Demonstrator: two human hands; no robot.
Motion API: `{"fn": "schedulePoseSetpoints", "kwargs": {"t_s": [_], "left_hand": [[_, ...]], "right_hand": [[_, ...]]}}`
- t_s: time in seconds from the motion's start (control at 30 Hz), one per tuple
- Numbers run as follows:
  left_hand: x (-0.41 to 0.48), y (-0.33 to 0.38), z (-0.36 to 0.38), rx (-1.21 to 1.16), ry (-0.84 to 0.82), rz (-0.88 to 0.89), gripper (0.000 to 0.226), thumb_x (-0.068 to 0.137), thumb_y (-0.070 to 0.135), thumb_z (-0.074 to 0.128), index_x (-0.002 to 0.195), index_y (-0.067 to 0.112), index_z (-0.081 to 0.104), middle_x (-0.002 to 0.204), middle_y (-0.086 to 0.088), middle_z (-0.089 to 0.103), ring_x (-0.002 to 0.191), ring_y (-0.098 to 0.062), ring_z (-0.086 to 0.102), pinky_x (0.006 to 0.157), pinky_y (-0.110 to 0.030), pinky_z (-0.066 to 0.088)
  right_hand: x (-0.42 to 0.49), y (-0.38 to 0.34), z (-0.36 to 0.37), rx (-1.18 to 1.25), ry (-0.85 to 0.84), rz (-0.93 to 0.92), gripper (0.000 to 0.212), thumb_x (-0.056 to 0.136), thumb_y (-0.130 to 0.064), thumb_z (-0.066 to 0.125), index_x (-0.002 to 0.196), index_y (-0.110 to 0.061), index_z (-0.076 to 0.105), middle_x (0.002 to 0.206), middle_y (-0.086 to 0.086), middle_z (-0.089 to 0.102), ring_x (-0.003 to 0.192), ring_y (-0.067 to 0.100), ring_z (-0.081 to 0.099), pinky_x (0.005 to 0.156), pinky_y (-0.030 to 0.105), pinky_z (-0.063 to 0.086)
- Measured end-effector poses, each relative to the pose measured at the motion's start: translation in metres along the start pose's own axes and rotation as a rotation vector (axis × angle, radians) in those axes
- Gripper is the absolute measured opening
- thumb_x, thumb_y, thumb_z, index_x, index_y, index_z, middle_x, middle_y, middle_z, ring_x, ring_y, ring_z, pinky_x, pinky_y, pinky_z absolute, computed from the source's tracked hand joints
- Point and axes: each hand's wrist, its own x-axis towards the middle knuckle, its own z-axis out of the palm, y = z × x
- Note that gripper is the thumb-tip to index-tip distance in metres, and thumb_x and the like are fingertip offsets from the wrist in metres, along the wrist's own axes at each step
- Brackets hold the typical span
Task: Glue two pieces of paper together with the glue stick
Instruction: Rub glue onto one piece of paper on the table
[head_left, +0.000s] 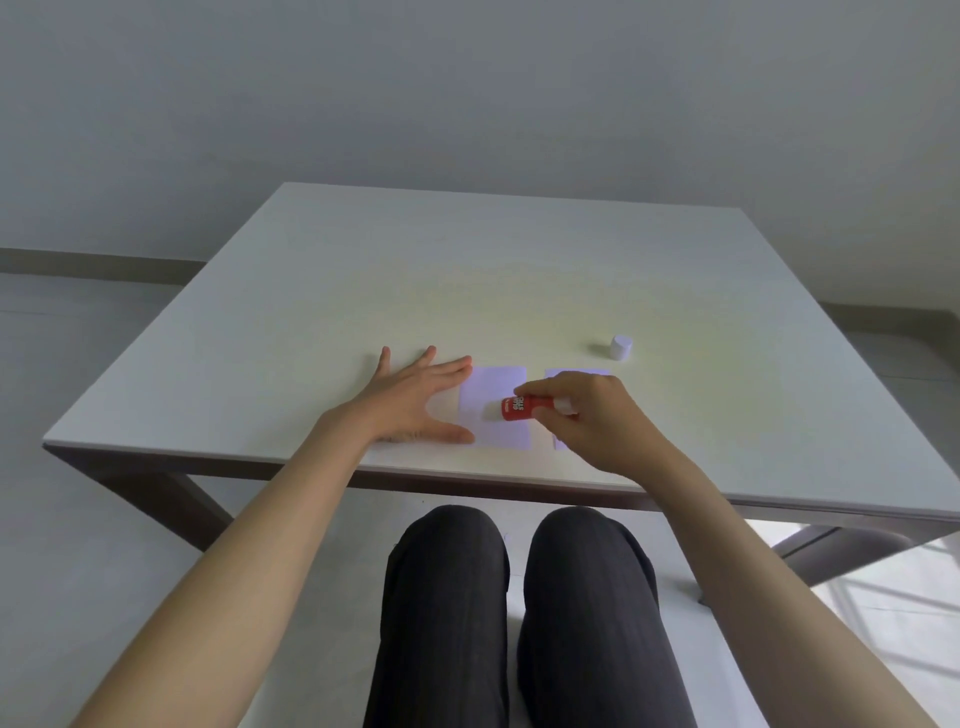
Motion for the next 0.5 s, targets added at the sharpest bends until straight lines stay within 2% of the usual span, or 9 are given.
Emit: {"fn": "schedulePoseSetpoints", "kwargs": {"t_s": [0.07,0.1,0.17,0.23,0.27,0.33,0.4,0.5], "left_hand": [[-0.001,0.0,0.001,-0.013,0.006,0.003,0.102,0.065,0.079,0.05,0.149,0.038,0.009,0.156,0.028,0.003,0.147,-0.01,-0.01,0.111,-0.057,-0.018],[-0.002,0.0,0.001,-0.022,0.01,0.007,0.1,0.066,0.077,0.051,0.149,0.038,0.01,0.156,0.028,0.003,0.147,-0.01,-0.01,0.111,-0.057,-0.018],[-0.003,0.002,0.0,-0.038,0.013,0.007,0.097,0.07,0.073,0.054,0.149,0.037,0.011,0.156,0.028,0.004,0.147,-0.01,-0.009,0.112,-0.057,-0.018],[-0.005,0.003,-0.001,-0.057,0.015,0.002,0.094,0.073,0.069,0.055,0.149,0.036,0.012,0.156,0.027,0.004,0.147,-0.01,-0.01,0.112,-0.057,-0.018],[-0.006,0.004,-0.001,-0.072,0.016,0.002,0.093,0.074,0.068,0.056,0.149,0.036,0.012,0.156,0.026,0.004,0.147,-0.01,-0.011,0.112,-0.057,-0.018],[-0.009,0.004,0.001,-0.113,0.018,0.006,0.092,0.075,0.066,0.056,0.15,0.035,0.01,0.157,0.026,0.003,0.146,-0.009,-0.013,0.112,-0.056,-0.019],[-0.01,0.004,0.003,-0.135,0.03,0.01,0.092,0.077,0.064,0.056,0.15,0.035,0.008,0.157,0.025,0.002,0.146,-0.008,-0.015,0.111,-0.054,-0.022],[-0.011,0.003,0.003,-0.211,0.066,0.007,0.088,0.08,0.056,0.059,0.149,0.037,0.007,0.156,0.027,0.003,0.146,-0.006,-0.013,0.111,-0.052,-0.025]], "right_hand": [[0.008,0.001,-0.001,0.004,-0.053,0.018,0.024,0.089,-0.014,0.057,0.11,-0.017,0.07,0.075,-0.017,0.059,0.058,-0.005,0.054,0.059,0.002,0.038],[0.012,0.003,-0.002,0.01,-0.065,0.038,0.025,0.089,-0.013,0.057,0.111,-0.016,0.069,0.081,-0.011,0.065,0.059,-0.002,0.054,0.06,0.003,0.039],[0.022,0.008,-0.007,0.018,-0.037,0.091,0.027,0.09,-0.01,0.056,0.113,-0.014,0.068,0.099,0.004,0.072,0.065,0.003,0.055,0.071,0.013,0.041],[0.03,0.013,-0.011,0.021,0.059,0.163,0.028,0.09,-0.007,0.054,0.116,-0.009,0.065,0.107,0.011,0.071,0.077,0.012,0.061,0.082,0.023,0.043],[0.033,0.016,-0.011,0.015,0.113,0.198,0.028,0.091,-0.006,0.053,0.117,-0.008,0.065,0.107,0.013,0.071,0.082,0.02,0.063,0.084,0.024,0.044],[0.033,0.02,-0.011,0.037,0.199,0.244,0.029,0.091,-0.007,0.052,0.117,-0.008,0.064,0.094,0.012,0.071,0.072,0.02,0.064,0.074,0.017,0.047],[0.027,0.02,-0.012,0.291,0.253,0.275,0.029,0.091,-0.008,0.053,0.119,-0.008,0.063,0.081,0.007,0.068,0.058,0.012,0.059,0.061,0.013,0.045],[0.013,0.014,-0.012,1.04,0.227,0.285,0.028,0.093,-0.009,0.05,0.119,-0.01,0.063,0.088,0.004,0.067,0.058,0.013,0.056,0.059,0.019,0.046]]}}
